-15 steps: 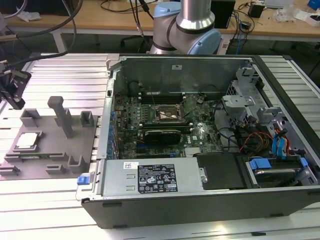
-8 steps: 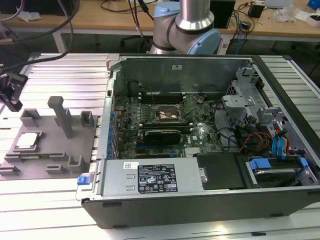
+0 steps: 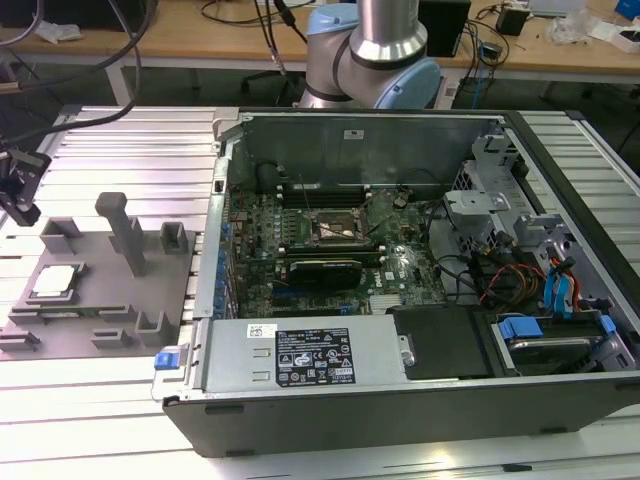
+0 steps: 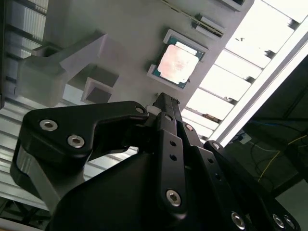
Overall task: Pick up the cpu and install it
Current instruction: 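Pick up the cpu and move it towards the insertion slot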
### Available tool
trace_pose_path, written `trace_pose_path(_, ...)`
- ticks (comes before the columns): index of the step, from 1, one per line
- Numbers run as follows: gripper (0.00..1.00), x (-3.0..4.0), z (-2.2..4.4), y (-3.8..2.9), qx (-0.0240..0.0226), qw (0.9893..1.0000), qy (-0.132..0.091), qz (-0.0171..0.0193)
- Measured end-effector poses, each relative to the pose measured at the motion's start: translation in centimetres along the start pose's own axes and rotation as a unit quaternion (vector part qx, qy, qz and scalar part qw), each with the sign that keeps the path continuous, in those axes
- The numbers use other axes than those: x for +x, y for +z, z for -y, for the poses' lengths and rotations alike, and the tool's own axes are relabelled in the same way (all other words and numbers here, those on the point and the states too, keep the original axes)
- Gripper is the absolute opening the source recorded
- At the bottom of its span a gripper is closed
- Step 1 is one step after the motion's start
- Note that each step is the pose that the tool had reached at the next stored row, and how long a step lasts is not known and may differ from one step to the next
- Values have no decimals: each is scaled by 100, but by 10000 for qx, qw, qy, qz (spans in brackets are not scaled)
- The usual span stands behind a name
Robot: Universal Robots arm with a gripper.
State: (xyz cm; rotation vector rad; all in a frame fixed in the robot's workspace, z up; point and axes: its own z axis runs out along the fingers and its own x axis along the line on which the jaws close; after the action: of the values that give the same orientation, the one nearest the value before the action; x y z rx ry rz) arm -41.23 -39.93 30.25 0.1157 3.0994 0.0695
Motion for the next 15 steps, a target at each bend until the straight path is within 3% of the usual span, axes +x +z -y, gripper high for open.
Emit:
trace_pose_path(6,11,48,9,84,0,10000,-1,1)
trace_pose_path(15,11,94,31,268,0,10000,0,0)
